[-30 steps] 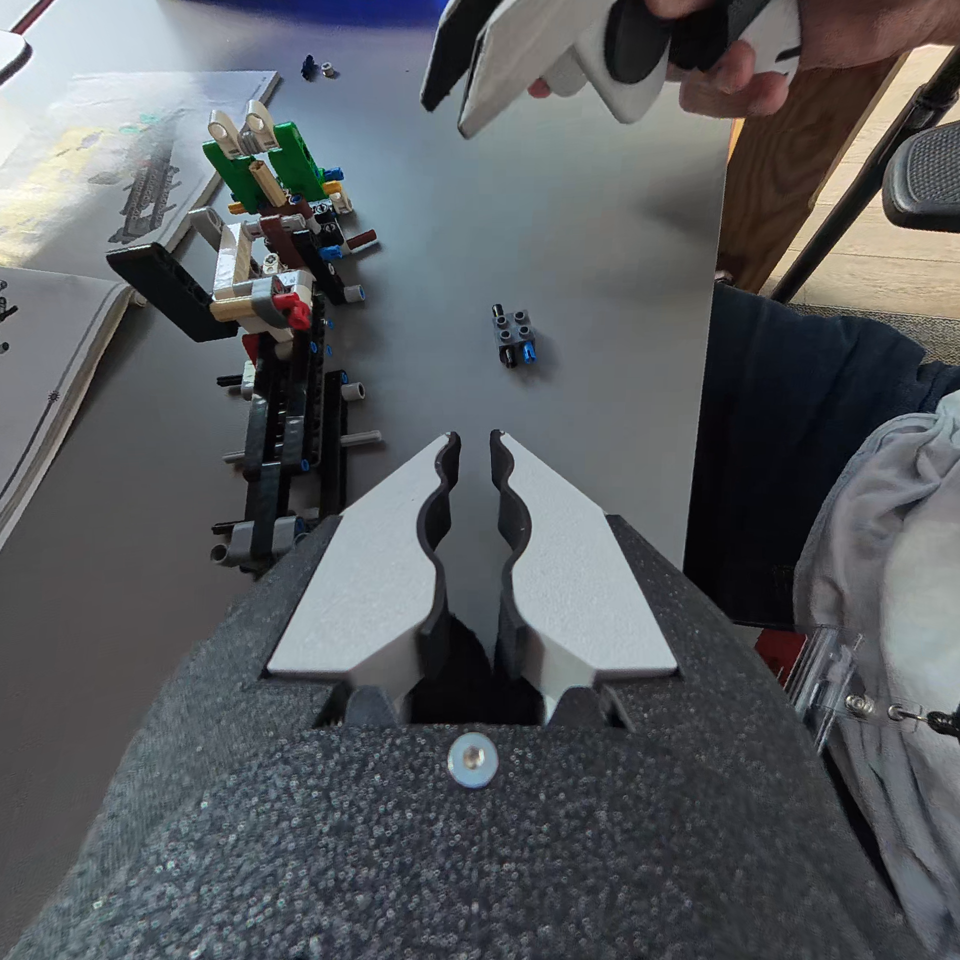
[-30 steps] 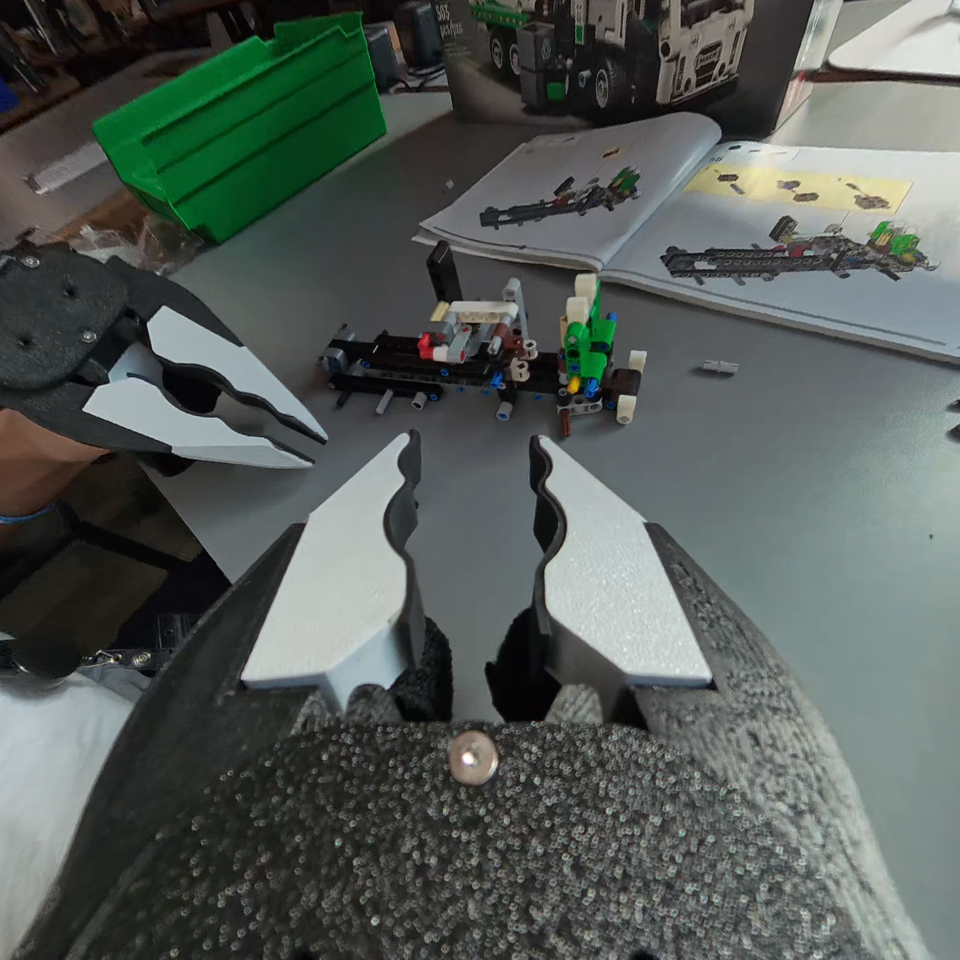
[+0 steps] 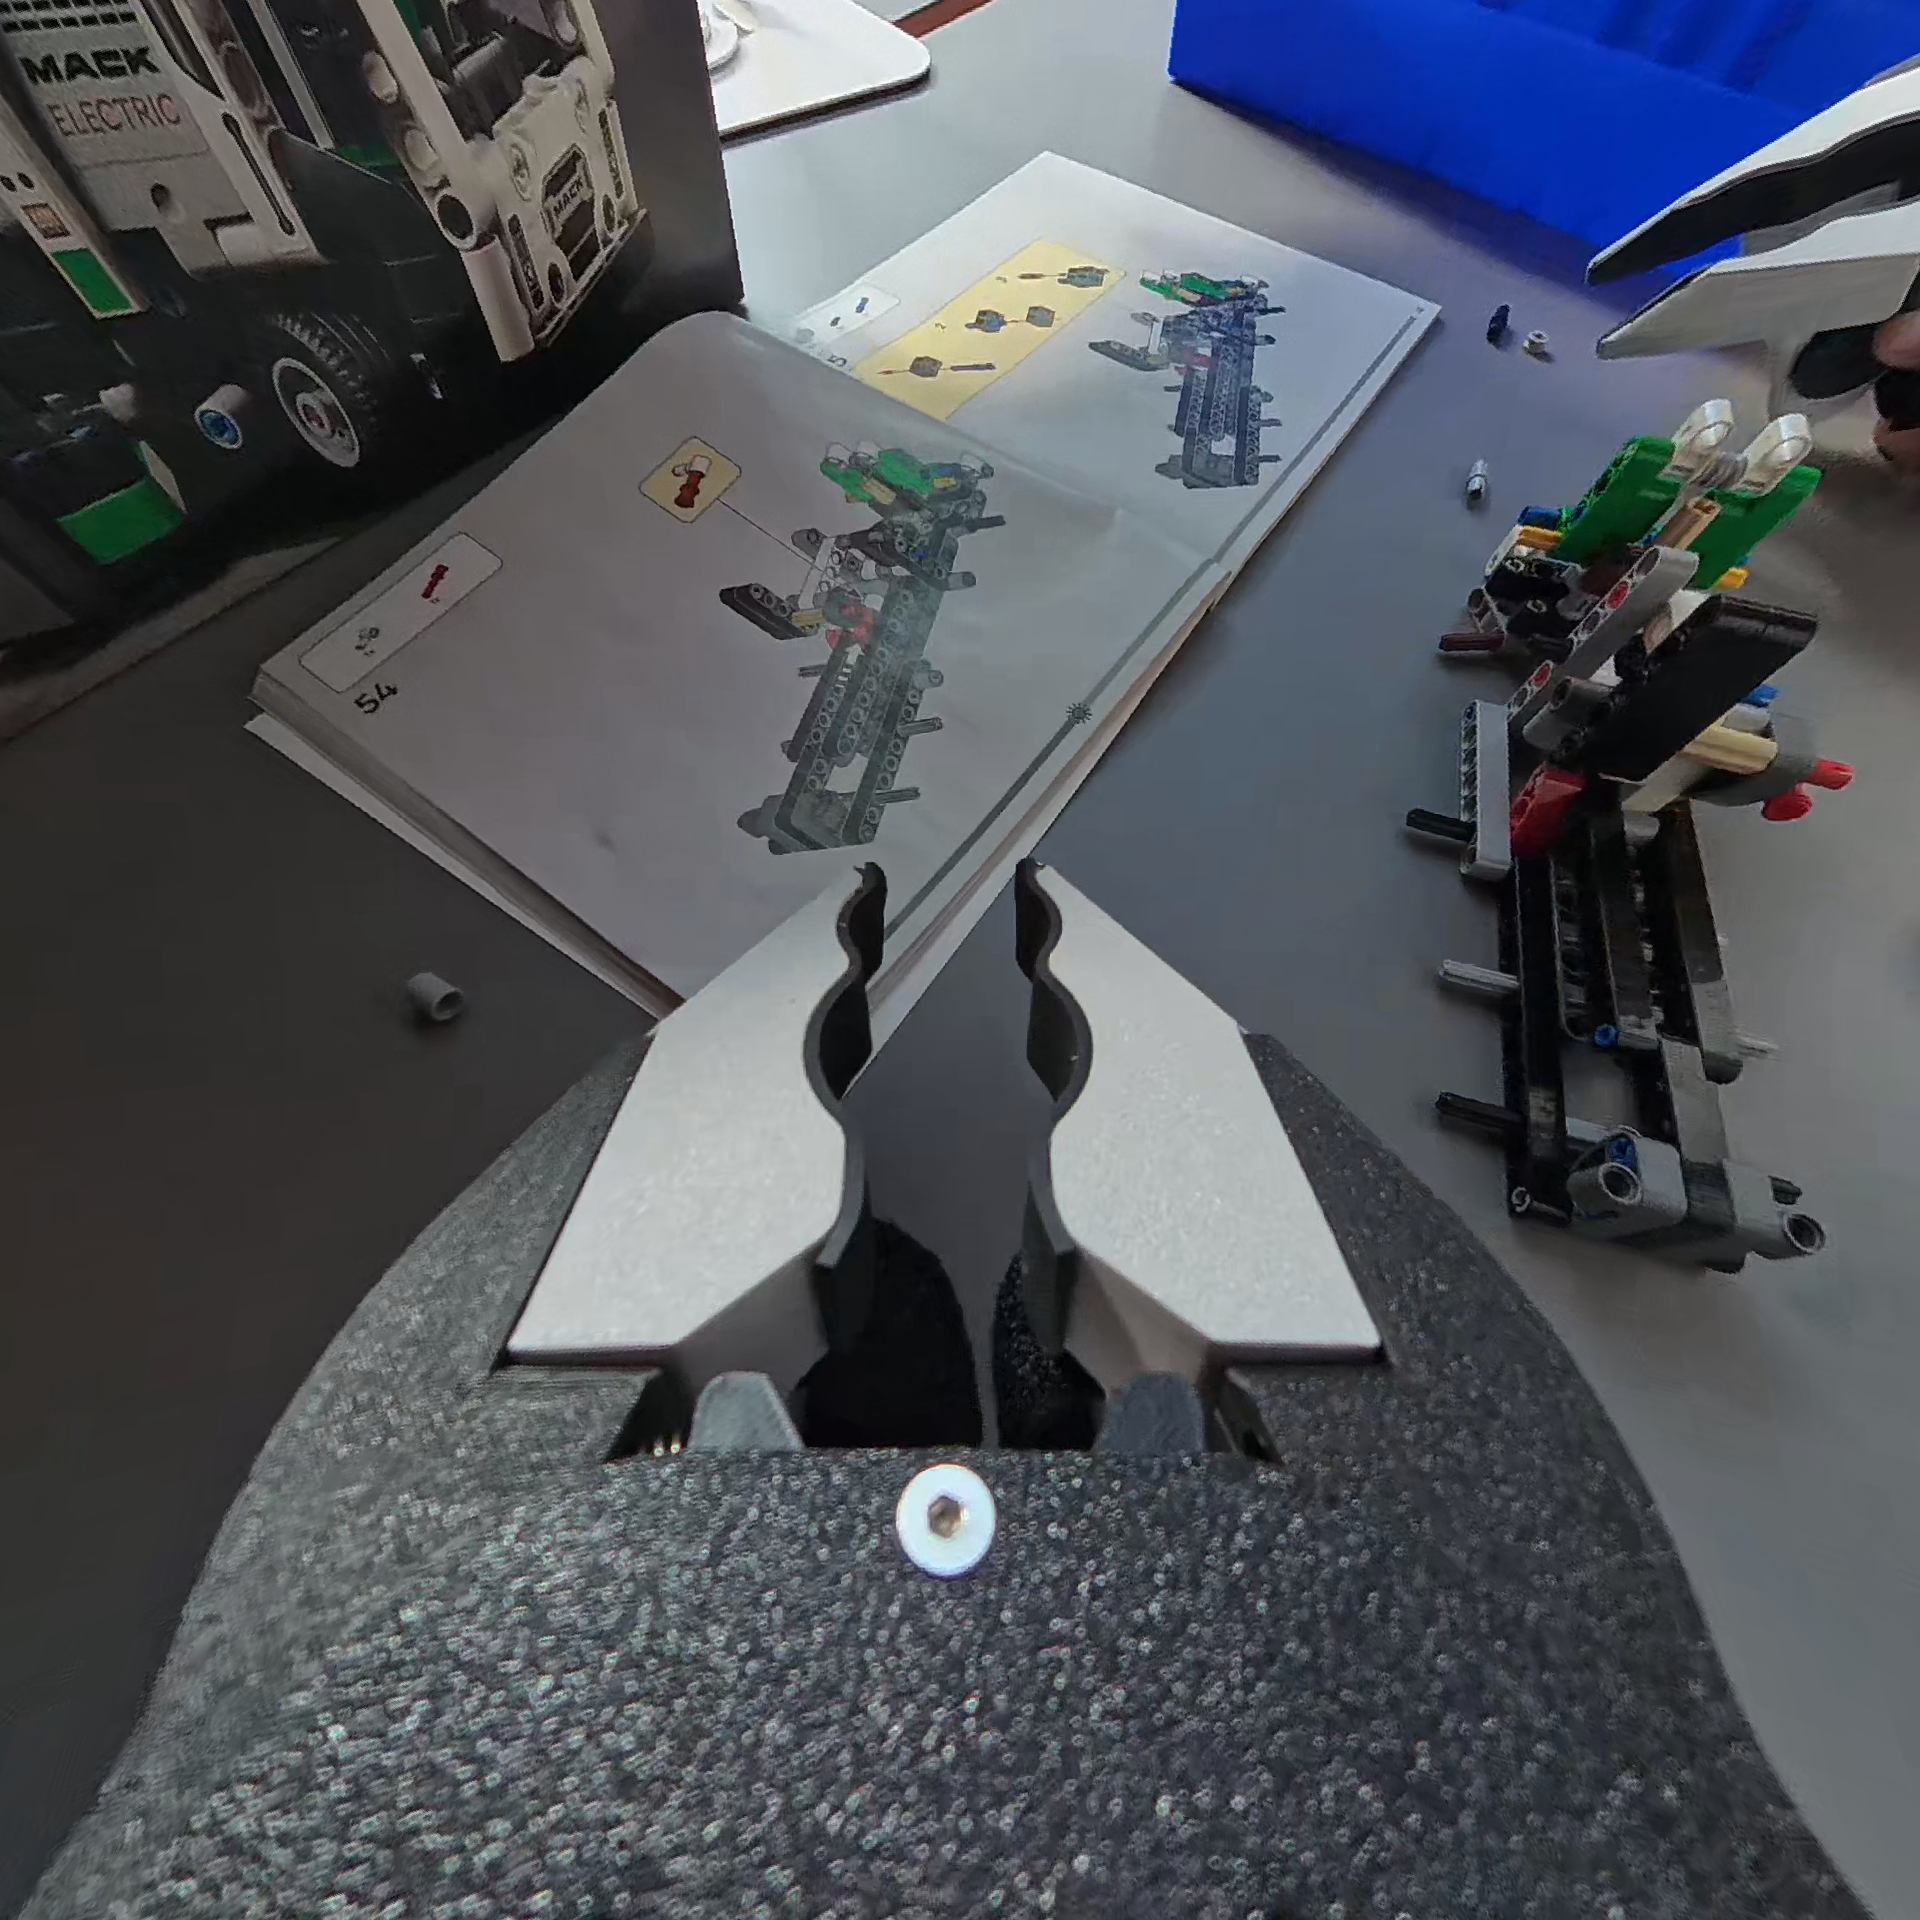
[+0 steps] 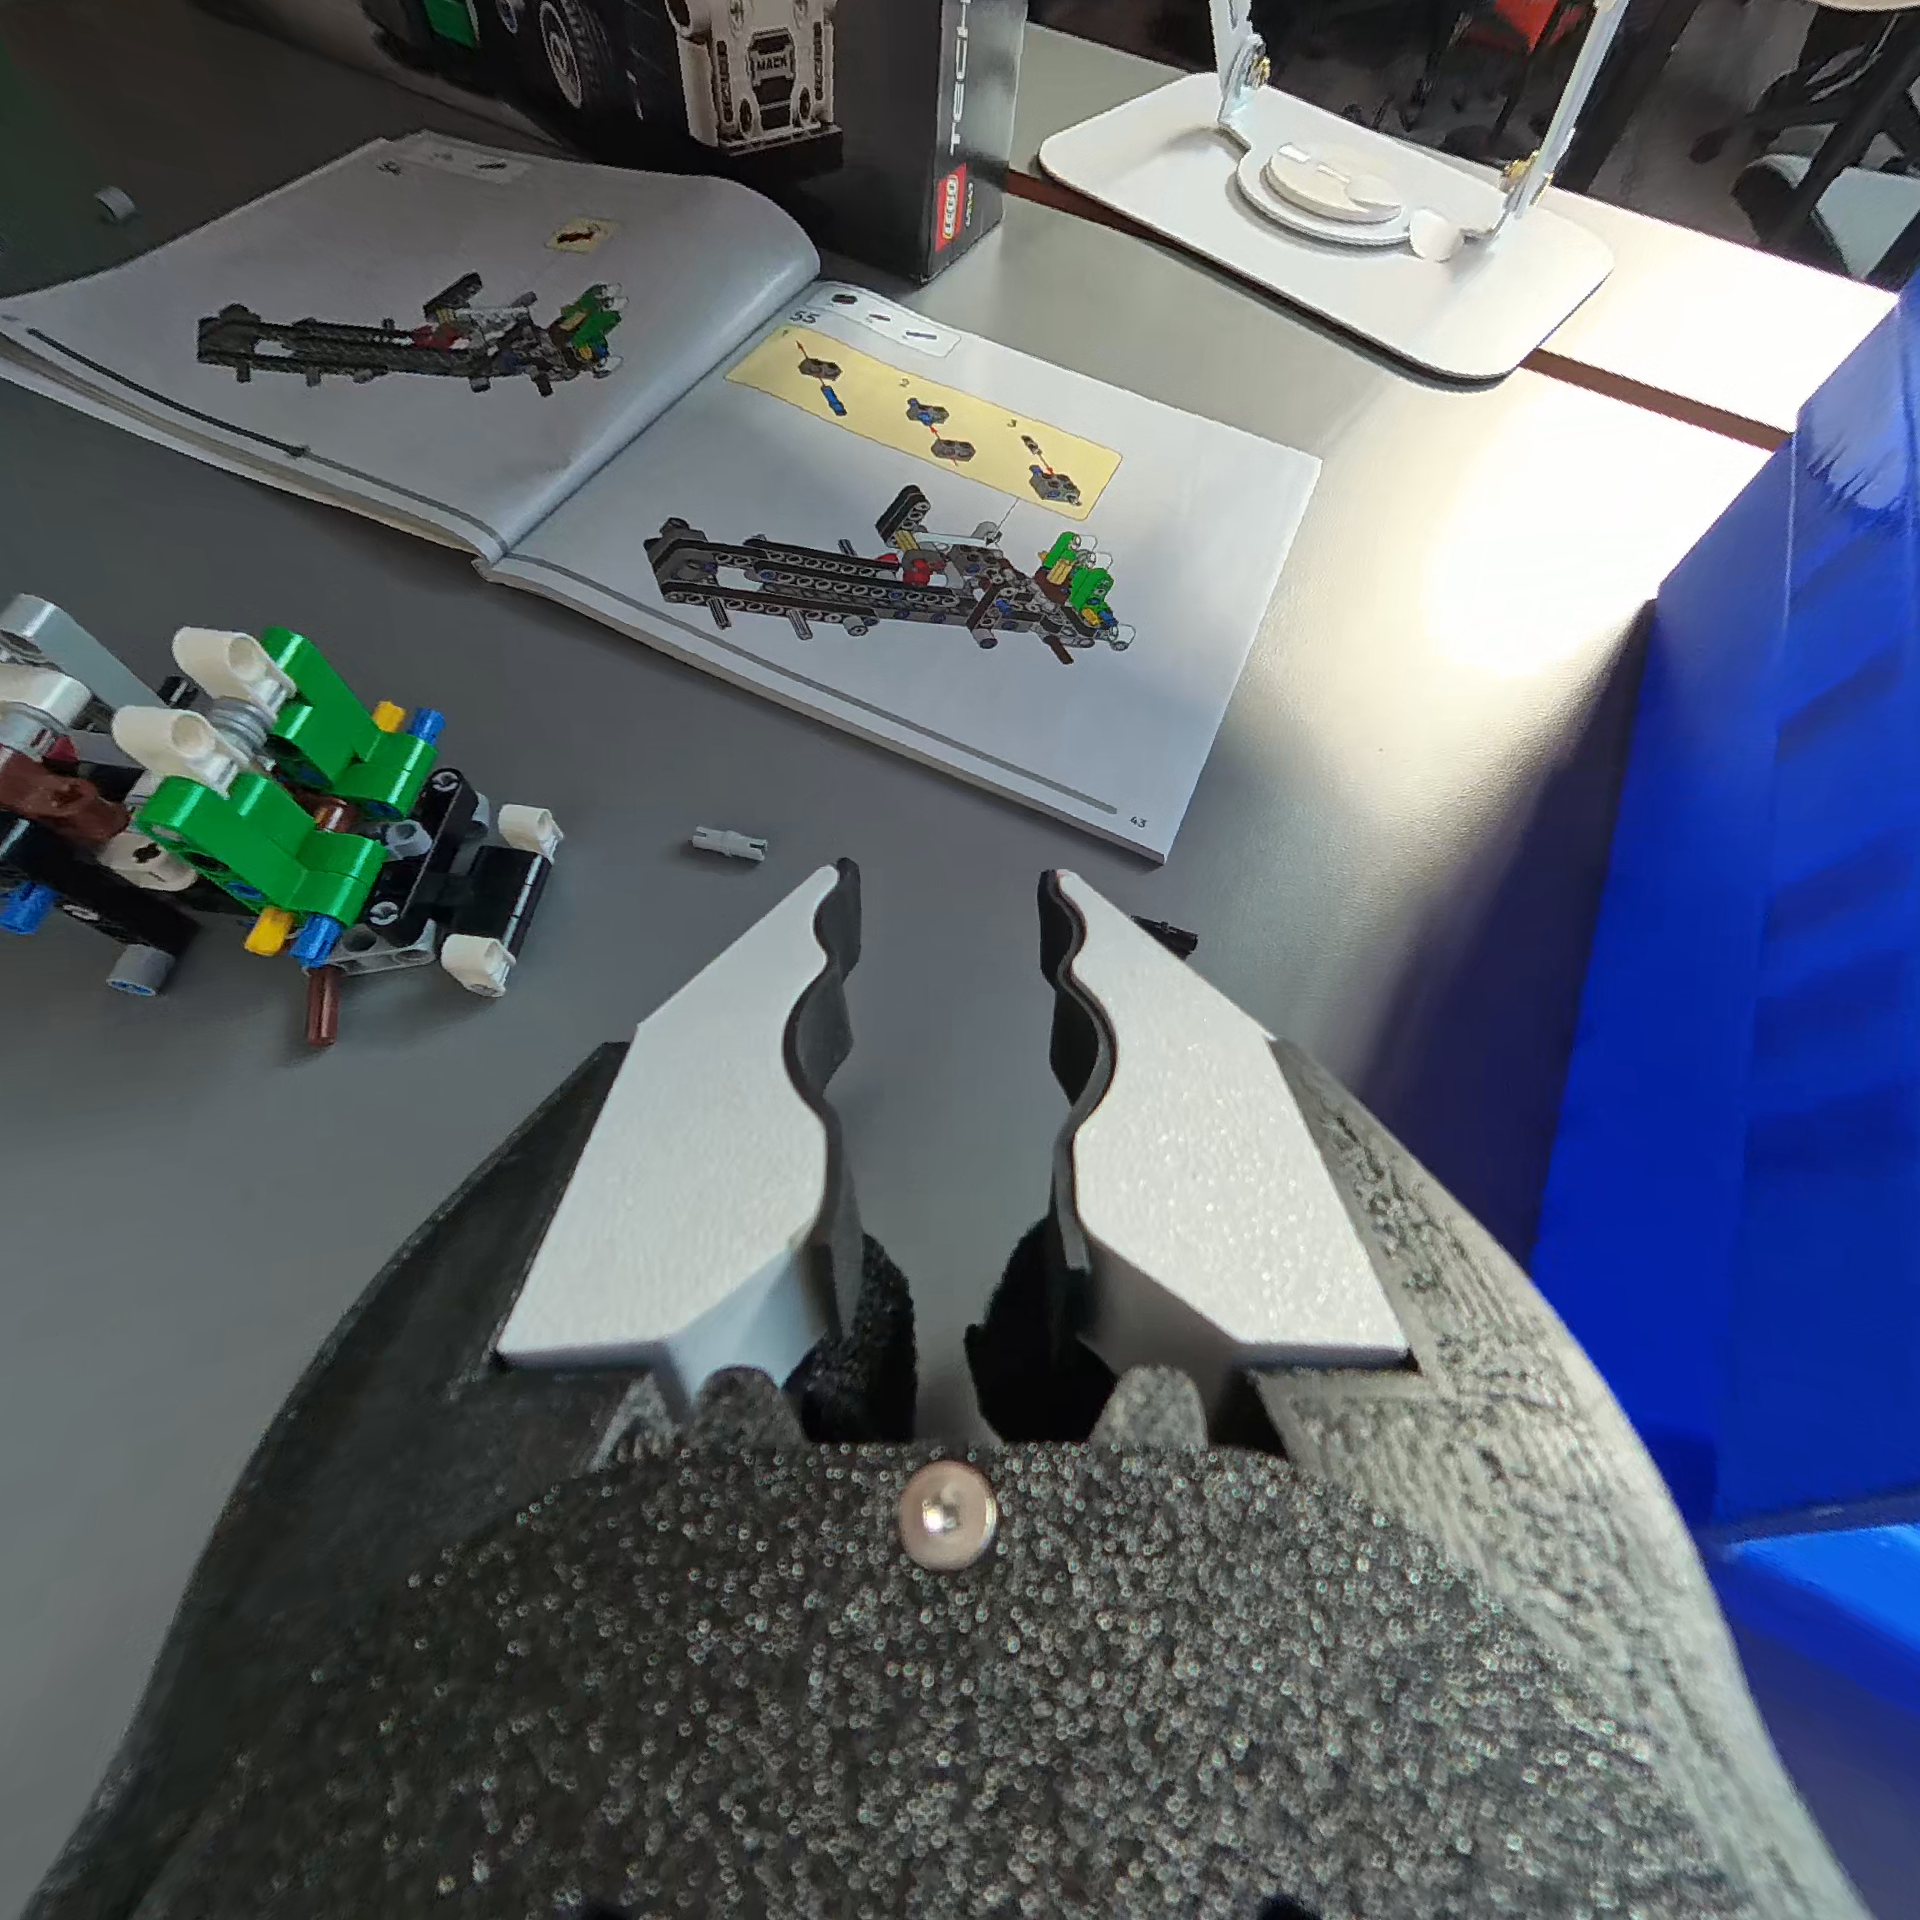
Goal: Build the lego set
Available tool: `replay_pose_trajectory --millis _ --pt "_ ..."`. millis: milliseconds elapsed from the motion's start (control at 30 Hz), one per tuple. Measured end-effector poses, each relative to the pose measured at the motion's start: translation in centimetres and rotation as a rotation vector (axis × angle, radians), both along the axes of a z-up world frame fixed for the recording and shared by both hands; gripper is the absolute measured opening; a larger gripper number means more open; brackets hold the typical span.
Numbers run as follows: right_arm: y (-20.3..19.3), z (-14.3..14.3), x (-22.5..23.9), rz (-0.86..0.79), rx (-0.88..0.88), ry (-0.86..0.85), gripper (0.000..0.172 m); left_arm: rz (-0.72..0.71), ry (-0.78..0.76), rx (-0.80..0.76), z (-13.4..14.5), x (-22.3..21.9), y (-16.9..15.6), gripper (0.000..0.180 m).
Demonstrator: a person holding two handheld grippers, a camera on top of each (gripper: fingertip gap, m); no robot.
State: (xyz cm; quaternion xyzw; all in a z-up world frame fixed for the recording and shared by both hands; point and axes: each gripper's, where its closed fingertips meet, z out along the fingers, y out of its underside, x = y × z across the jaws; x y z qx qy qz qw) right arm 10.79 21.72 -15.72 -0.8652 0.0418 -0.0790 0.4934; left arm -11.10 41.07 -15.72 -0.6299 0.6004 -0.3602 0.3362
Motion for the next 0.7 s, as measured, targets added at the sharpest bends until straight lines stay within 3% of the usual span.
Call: replay_pose_trajectory --millis 33,300,700 --pt "0.0 0.0 0.2 -0.014 -0.003 -0.016 0.032 0.003 -0.015 0.007 0.2 0.1 0.1 0.023" --pt "0.4 -0.6 0.2 0.027 -0.022 0.098 0.032 -0.04 0.047 0.009 -0.8 0.2 -0.5 0.023" --pt "0.4 -0.2 -0.2 0.047 -0.005 0.056 0.026 -0.08 0.092 0.06 -1.5 0.2 -1.3 0.02"
